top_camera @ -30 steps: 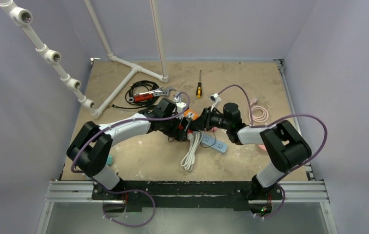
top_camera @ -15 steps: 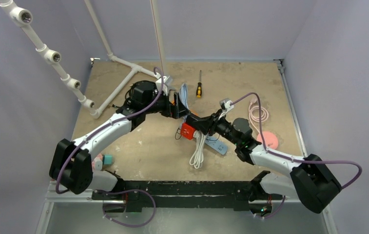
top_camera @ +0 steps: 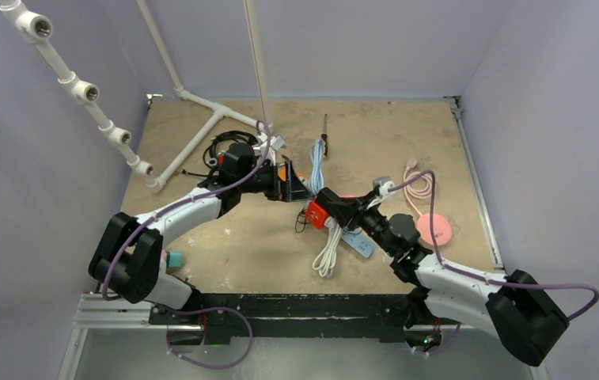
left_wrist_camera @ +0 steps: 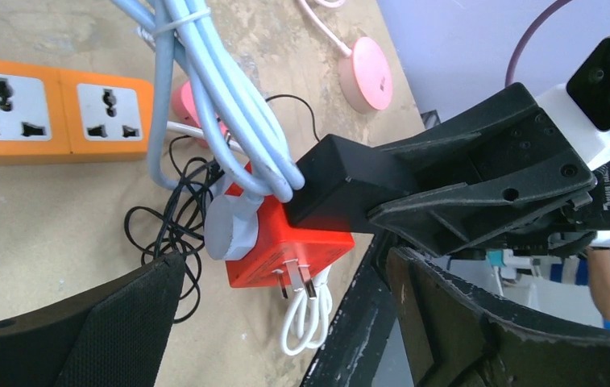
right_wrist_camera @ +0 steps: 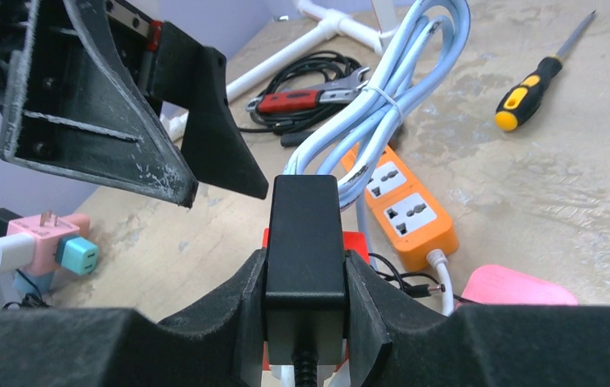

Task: Pull the plug off the socket
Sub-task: Remove the plug from the socket.

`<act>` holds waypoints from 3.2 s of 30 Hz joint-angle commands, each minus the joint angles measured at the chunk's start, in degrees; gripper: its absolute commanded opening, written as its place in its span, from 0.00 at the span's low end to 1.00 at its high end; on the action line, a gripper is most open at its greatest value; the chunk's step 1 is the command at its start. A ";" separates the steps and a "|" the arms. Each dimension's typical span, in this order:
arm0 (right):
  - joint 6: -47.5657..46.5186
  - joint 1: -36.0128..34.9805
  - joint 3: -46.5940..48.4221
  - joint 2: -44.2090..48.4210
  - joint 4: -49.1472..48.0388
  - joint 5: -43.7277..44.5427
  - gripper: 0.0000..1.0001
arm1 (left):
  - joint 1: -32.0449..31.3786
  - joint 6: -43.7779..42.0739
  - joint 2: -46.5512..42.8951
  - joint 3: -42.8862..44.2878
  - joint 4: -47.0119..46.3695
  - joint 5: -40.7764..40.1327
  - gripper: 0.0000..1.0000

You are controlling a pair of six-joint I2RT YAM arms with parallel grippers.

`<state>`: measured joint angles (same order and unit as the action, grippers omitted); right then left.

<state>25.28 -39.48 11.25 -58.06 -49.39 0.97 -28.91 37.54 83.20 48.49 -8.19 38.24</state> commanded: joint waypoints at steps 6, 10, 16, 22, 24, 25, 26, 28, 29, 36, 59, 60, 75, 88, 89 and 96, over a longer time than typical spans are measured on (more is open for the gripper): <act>-2.45 -0.21 -1.30 9.11 -16.51 2.30 0.00 | 0.34 7.59 4.48 -2.26 -11.07 8.95 0.94; -2.02 -0.17 -1.58 8.40 -18.80 -1.55 0.00 | 0.39 8.60 4.03 -2.53 -15.07 9.79 0.93; -0.67 -0.29 -2.68 8.96 -21.43 -5.72 0.00 | 1.48 11.18 2.37 -4.27 -21.26 9.07 0.94; -0.58 -0.36 -2.99 11.16 -21.40 -8.39 0.00 | 1.66 12.76 6.40 -4.71 -22.23 7.61 0.85; -0.54 -0.47 -2.98 11.10 -21.72 -9.32 0.00 | 1.66 13.91 7.65 -4.66 -23.84 7.68 0.78; -0.58 -0.43 -2.86 10.93 -21.81 -9.98 0.00 | 1.66 14.12 8.16 -4.71 -24.46 7.65 0.76; -0.62 -0.51 -2.62 10.64 -21.92 -10.78 0.00 | 1.66 14.26 8.53 -4.72 -24.78 7.56 0.75; -0.71 -0.71 -2.17 9.72 -22.22 -12.10 0.00 | 1.68 14.40 9.02 -4.73 -25.05 7.55 0.74; -0.67 -0.84 -2.11 9.27 -22.57 -12.21 0.00 | 1.66 14.45 9.16 -4.72 -25.13 7.67 0.74; -3.31 -1.89 -1.14 6.98 -22.34 -10.15 0.00 | 0.45 14.35 10.50 -3.99 -24.97 8.88 0.73; -4.99 -7.89 16.04 -14.97 2.15 -11.69 0.65 | -1.15 0.34 4.07 0.03 -11.23 5.33 0.00; -5.73 -7.88 17.28 -16.13 3.93 -11.72 0.66 | -1.15 0.23 3.88 0.03 -11.15 5.22 0.00; -7.43 -4.92 18.54 -8.20 17.94 -7.07 0.88 | -0.98 -7.39 -1.21 2.47 -3.99 1.66 0.00; -10.80 -3.27 21.00 -15.57 18.53 -19.53 0.76 | 0.60 -10.16 -4.05 3.24 -2.07 1.13 0.00; -10.78 -3.28 20.83 -15.73 18.11 -19.59 0.72 | 0.61 -10.20 -4.09 3.20 -2.08 1.21 0.00; -8.63 -3.27 18.48 -13.79 14.70 -15.24 0.00 | 0.61 -13.12 -3.96 3.98 3.08 -3.90 0.00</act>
<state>16.27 -43.00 29.87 -74.06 -30.83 -16.91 -28.88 28.45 82.76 47.90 -4.08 37.54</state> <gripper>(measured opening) 0.343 0.153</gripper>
